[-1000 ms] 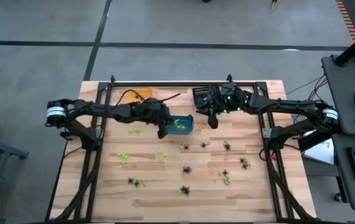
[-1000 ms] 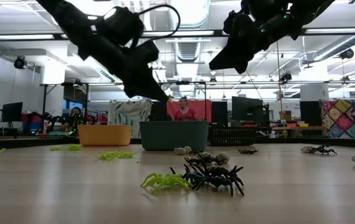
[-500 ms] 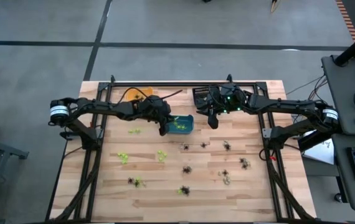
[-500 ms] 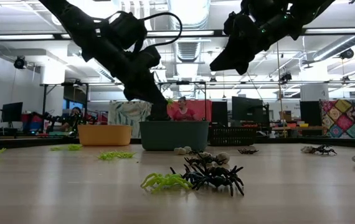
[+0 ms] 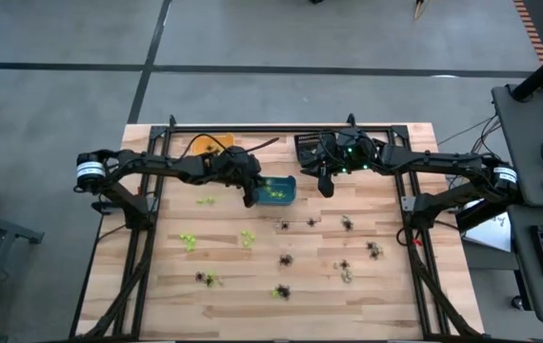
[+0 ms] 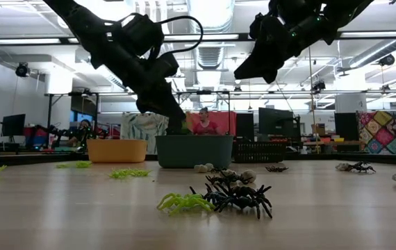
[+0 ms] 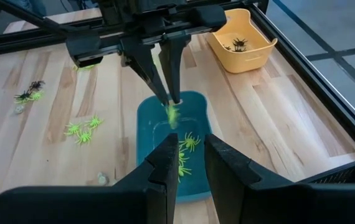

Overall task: Sort Halloween decoration
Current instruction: Put the green spider toy into the blue bin, then put the white skull toy into the black bin

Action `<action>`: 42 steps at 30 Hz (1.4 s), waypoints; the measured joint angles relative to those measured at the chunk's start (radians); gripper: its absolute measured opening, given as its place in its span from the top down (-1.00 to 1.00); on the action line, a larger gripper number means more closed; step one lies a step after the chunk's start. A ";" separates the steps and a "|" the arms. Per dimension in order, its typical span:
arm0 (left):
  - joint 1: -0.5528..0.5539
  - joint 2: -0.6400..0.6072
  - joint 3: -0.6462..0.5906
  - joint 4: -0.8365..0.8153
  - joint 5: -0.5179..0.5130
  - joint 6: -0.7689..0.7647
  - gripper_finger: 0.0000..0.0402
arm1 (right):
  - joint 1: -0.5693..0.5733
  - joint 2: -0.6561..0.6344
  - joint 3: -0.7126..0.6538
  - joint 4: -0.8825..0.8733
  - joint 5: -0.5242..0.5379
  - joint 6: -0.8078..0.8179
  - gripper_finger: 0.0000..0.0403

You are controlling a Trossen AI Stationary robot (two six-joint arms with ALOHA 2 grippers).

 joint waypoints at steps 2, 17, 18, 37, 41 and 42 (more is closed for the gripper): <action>0.000 0.000 0.000 0.000 0.000 0.000 0.76 | 0.000 0.000 0.000 0.000 0.000 0.000 0.66; 0.000 0.000 0.000 0.001 0.000 0.000 0.66 | 0.000 0.000 0.000 0.000 0.000 0.075 0.66; 0.000 -0.002 0.000 0.000 0.000 0.000 0.66 | 0.000 0.000 0.000 0.000 0.000 0.098 0.66; 0.000 -0.171 -0.001 0.002 -0.001 0.133 0.66 | 0.141 0.001 0.060 -0.412 -0.011 0.445 0.66; 0.000 -0.197 -0.001 0.002 -0.001 0.157 0.66 | 0.161 0.001 0.069 -0.543 0.038 0.536 0.66; 0.000 -0.199 -0.001 0.001 -0.001 0.161 0.66 | 0.163 0.001 0.069 -0.580 0.047 0.563 0.66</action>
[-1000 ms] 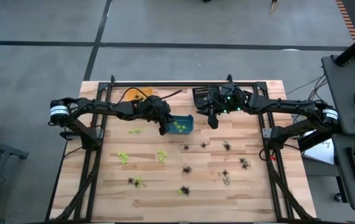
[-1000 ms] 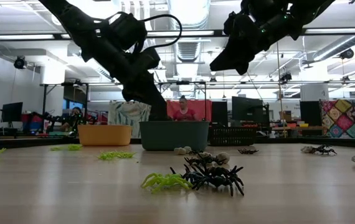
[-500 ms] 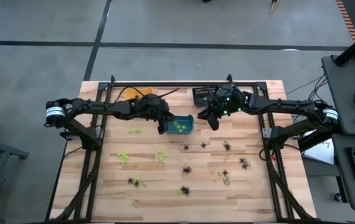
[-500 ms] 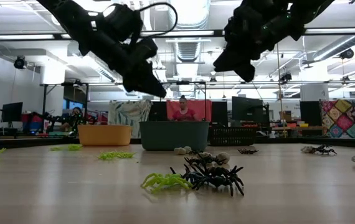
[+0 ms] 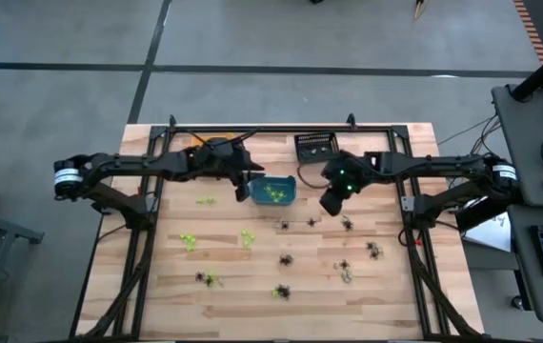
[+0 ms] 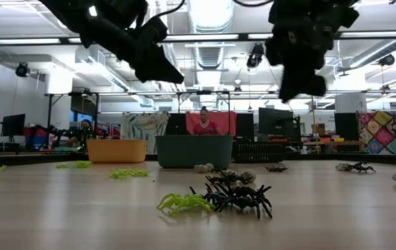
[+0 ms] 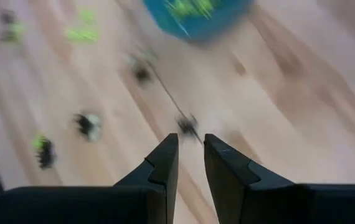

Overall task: Sort Halloween decoration
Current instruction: Put the white skull toy into the black bin

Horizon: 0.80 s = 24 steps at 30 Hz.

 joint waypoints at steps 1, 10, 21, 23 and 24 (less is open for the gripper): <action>0.000 -0.001 0.000 0.001 0.000 0.006 0.66 | 0.001 0.000 0.000 -0.040 0.011 0.030 0.66; 0.000 -0.002 0.000 0.000 -0.001 0.069 0.66 | 0.030 0.076 -0.002 -0.391 0.111 0.219 0.66; 0.001 -0.002 0.000 0.001 -0.032 0.120 0.66 | 0.077 0.222 -0.002 -0.329 0.161 0.182 0.59; 0.001 -0.002 0.000 0.001 -0.058 0.120 0.66 | 0.077 0.222 -0.002 -0.313 0.163 0.184 0.52; 0.001 -0.002 0.000 0.001 -0.070 0.121 0.66 | 0.077 0.222 -0.002 -0.304 0.163 0.184 0.48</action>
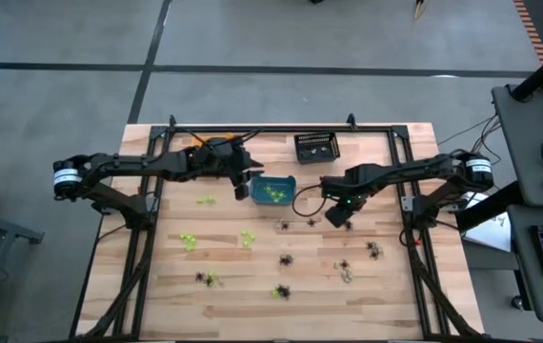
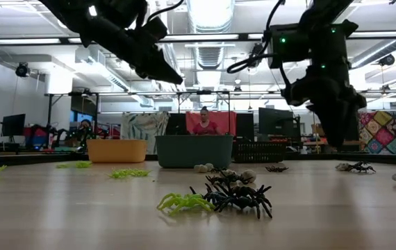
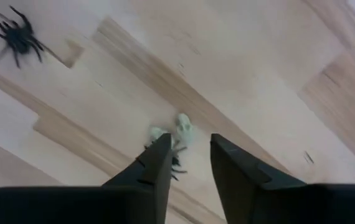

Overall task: Sort Halloween decoration
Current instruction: Put the white skull toy into the black bin

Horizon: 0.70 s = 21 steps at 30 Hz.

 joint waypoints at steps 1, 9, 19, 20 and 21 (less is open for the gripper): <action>0.000 0.000 0.000 0.000 -0.005 0.000 0.66 | 0.000 0.000 0.000 0.012 0.000 0.000 0.44; 0.000 0.000 0.000 0.000 -0.009 0.000 0.66 | 0.003 0.000 -0.030 0.024 0.000 0.018 0.24; 0.000 0.000 0.000 -0.001 -0.009 -0.004 0.66 | 0.003 0.003 -0.091 0.087 0.000 0.029 0.25; 0.000 0.000 0.000 -0.001 -0.009 -0.005 0.66 | 0.003 0.003 -0.097 0.100 0.000 0.029 0.26; 0.000 0.000 0.000 -0.001 -0.009 -0.008 0.66 | 0.003 0.003 -0.104 0.114 0.000 0.029 0.26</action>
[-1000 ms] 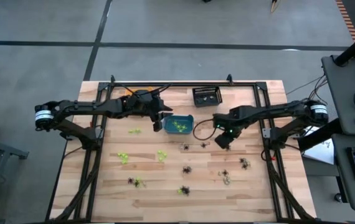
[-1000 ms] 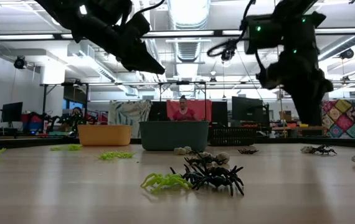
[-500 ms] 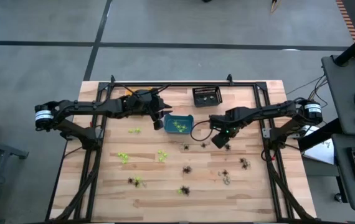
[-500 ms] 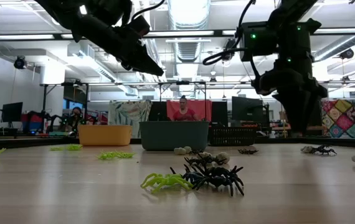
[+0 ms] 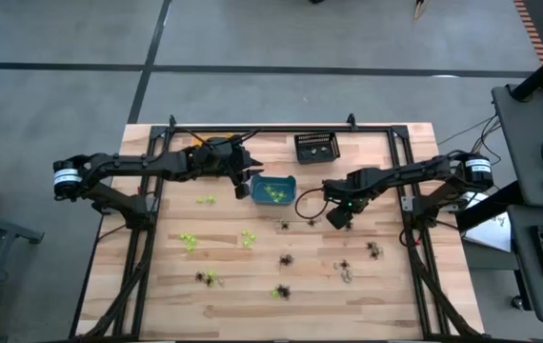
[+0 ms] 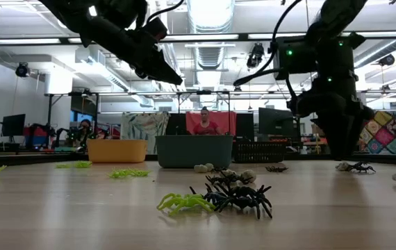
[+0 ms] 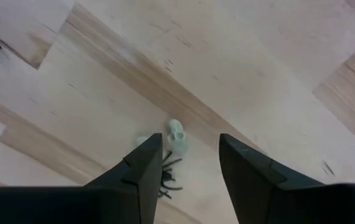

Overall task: Sort Halloween decoration
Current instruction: Put the white skull toy into the black bin

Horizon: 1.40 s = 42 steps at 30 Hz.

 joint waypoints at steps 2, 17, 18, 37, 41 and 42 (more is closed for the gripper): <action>0.000 0.000 0.000 0.000 0.000 -0.003 0.66 | 0.000 0.000 -0.011 0.022 0.000 0.000 0.26; 0.000 0.000 0.000 0.000 0.000 -0.019 0.66 | 0.000 -0.002 -0.083 0.132 0.002 -0.009 0.39; 0.000 0.000 0.000 0.000 0.000 -0.019 0.66 | 0.000 -0.002 -0.086 0.137 0.001 -0.010 0.41; 0.000 0.000 0.000 0.000 0.000 -0.020 0.66 | -0.007 -0.009 -0.093 0.174 -0.004 -0.043 0.83; 0.000 0.000 0.000 0.000 0.000 -0.021 0.66 | -0.017 -0.024 -0.081 0.185 0.024 -0.060 0.83; 0.000 0.000 0.000 0.000 0.001 -0.023 0.66 | -0.019 -0.031 -0.073 0.192 0.038 -0.063 0.83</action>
